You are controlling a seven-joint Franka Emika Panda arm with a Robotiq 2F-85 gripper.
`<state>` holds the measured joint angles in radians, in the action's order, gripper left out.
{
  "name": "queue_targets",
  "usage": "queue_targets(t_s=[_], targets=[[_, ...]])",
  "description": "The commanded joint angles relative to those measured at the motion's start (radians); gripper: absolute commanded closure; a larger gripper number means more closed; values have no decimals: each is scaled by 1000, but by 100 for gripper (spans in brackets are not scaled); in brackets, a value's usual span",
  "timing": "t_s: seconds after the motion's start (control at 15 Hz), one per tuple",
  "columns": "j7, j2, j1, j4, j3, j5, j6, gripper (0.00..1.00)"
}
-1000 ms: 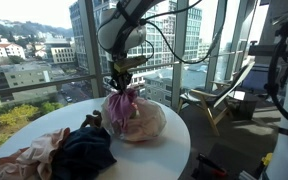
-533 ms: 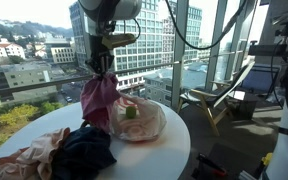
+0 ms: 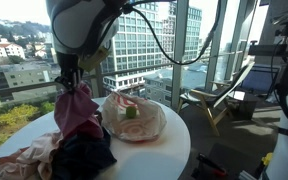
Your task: Pick up the black shirt from the plastic and put it on the table, pick up the peach shirt from the plastic and put it on the table, pick up the pink shirt from the plastic and put it on the table, pick up the green apple toy from the plastic and put it on the table
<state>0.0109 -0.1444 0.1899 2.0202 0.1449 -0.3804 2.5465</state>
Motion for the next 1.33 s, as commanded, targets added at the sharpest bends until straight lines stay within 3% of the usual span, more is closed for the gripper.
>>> queue_targets(t_s=[0.0, 0.13, 0.4, 0.67, 1.27], targets=[[12, -57, -4, -42, -28, -42, 51, 47], [-1, -55, -25, -21, -39, 19, 71, 32], [-113, -44, -108, 44, -24, 285, 59, 1], [-108, -124, -150, 66, -55, 394, 15, 0], [175, -364, -162, -49, -211, 369, 19, 0]])
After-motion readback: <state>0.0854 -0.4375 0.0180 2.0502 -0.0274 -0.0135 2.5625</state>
